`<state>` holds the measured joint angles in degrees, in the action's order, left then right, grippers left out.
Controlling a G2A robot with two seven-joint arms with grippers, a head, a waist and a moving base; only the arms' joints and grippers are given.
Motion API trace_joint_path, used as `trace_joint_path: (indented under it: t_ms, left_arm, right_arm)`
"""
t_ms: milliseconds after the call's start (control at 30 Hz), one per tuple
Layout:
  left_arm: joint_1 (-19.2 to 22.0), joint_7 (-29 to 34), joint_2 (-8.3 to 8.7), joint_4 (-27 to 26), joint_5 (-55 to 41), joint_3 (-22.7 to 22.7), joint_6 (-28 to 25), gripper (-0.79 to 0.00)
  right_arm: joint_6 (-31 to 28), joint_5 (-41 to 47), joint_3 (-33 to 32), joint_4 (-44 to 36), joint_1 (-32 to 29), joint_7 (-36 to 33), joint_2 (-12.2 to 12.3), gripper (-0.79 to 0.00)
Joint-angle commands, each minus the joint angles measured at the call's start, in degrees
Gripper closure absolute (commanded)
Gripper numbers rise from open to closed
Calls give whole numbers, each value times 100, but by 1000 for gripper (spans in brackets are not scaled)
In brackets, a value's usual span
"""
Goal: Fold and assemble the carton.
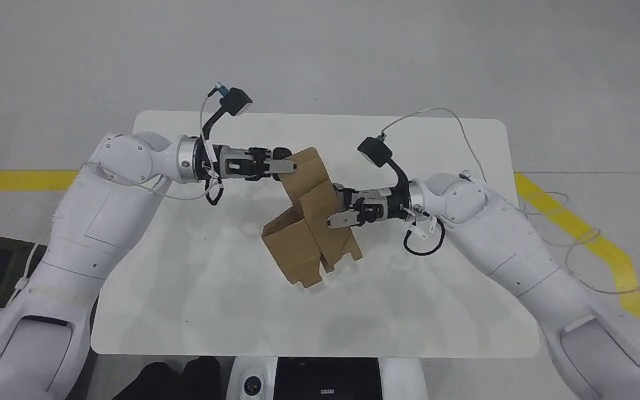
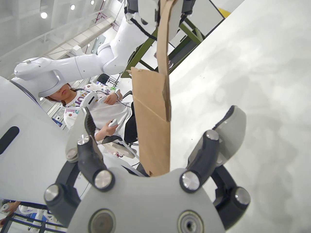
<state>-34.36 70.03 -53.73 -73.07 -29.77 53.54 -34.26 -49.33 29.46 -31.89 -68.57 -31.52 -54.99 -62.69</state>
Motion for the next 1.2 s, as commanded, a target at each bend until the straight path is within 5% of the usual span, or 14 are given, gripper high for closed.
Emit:
trace_joint_path:
  t_ms: [0,67,200,433,667,700,733,1167]
  left_arm:
    - [14,30,11,17,-79,-60,30,0]
    - [28,72,22,-18,-115,-134,71,0]
    - [34,84,55,-66,-152,-249,84,0]
    - [60,98,120,-142,-267,-390,97,0]
    - [108,97,183,-175,-345,-499,96,0]
    - [117,107,192,-182,-359,-514,106,-305]
    - [127,118,201,-189,-376,-529,117,-785]
    - [72,-340,299,154,-414,-278,-339,-785]
  right_arm:
    - [-121,62,240,21,113,121,29,-542]
    - [-250,97,463,86,219,250,55,-391]
    - [-441,186,922,172,455,441,94,-308]
    - [-801,344,1660,341,827,802,151,0]
    - [-867,617,2153,374,1122,869,178,0]
    - [-867,648,2193,377,1149,869,179,0]
    - [-867,675,2215,377,1167,869,180,0]
    - [-867,1300,2195,856,1089,870,184,0]
